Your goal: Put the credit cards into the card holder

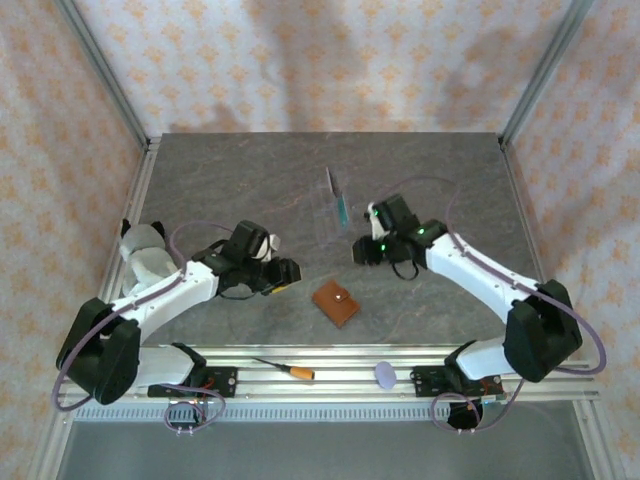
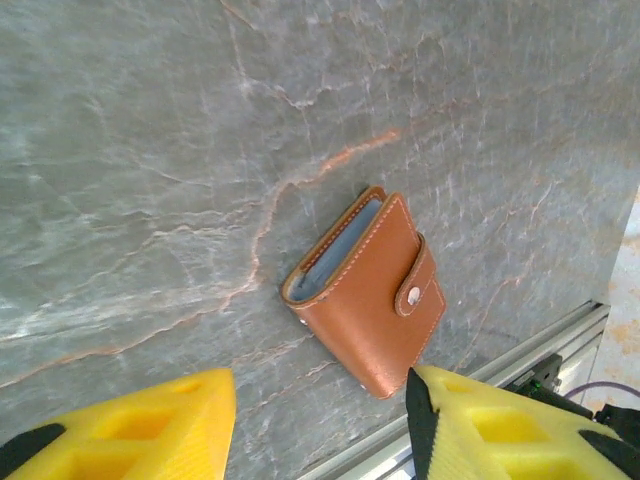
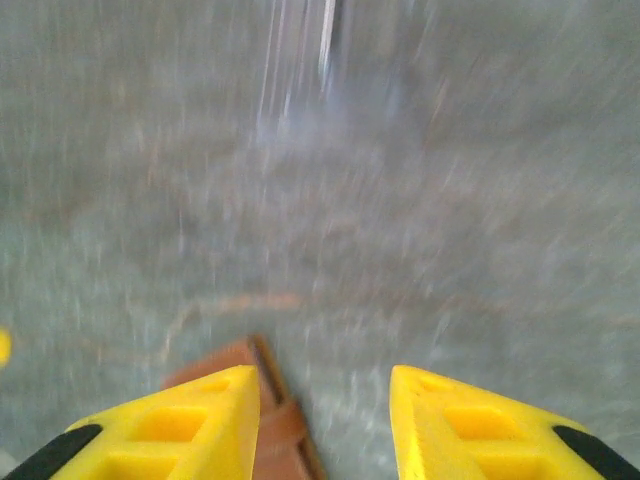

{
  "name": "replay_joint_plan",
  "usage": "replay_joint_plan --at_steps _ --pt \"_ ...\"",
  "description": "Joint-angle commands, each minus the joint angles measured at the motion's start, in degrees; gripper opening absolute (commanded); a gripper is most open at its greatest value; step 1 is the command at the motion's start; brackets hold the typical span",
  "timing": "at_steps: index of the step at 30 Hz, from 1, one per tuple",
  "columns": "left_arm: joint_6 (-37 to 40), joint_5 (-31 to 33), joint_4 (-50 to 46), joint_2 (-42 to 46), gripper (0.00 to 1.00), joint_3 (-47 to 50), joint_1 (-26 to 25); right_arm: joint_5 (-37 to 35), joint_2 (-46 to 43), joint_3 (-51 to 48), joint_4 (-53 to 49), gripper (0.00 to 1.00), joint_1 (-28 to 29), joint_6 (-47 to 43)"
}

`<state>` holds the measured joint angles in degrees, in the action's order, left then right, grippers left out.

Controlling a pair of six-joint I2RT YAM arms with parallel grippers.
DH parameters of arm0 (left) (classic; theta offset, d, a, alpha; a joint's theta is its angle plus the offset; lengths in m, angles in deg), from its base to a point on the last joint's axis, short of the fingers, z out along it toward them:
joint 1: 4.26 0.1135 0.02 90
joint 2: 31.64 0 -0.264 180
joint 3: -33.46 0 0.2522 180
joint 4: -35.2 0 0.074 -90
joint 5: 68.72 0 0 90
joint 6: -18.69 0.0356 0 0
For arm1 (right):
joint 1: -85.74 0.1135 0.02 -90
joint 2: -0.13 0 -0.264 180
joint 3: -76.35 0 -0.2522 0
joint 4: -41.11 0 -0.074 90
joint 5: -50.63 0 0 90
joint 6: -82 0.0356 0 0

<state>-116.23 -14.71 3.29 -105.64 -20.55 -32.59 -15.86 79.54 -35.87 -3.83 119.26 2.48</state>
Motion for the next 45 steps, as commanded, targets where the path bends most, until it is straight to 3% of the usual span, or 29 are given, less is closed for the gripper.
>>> replay_joint_plan --at_steps 1,7,18,23,40,45 --pt "-2.71 -1.45 4.64 -2.13 0.49 0.69 -2.52 10.05 0.58 -6.77 2.42 0.39 2.39 3.03" --pt "-6.22 -2.58 10.4 -6.67 0.47 2.87 -5.26 12.0 1.14 -13.24 7.3 0.4 2.78 3.82" --pt "-9.62 0.48 15.32 -8.3 0.49 5.52 -7.7 15.58 5.2 -14.86 14.98 0.38 4.16 5.52" --pt "-11.7 0.35 18.45 -9.3 0.49 6.31 -7.9 19.81 5.45 -15.84 18.9 0.31 5.68 8.24" --pt "-8.97 4.43 15.28 -13.63 0.44 3.12 -7.87 18.24 8.35 -16.5 30.32 0.26 9.37 16.5" --pt "-8.7 3.7 17.23 -13.97 0.13 2.78 -7.87 15.28 5.52 -17.54 29.24 0.31 9.37 16.31"
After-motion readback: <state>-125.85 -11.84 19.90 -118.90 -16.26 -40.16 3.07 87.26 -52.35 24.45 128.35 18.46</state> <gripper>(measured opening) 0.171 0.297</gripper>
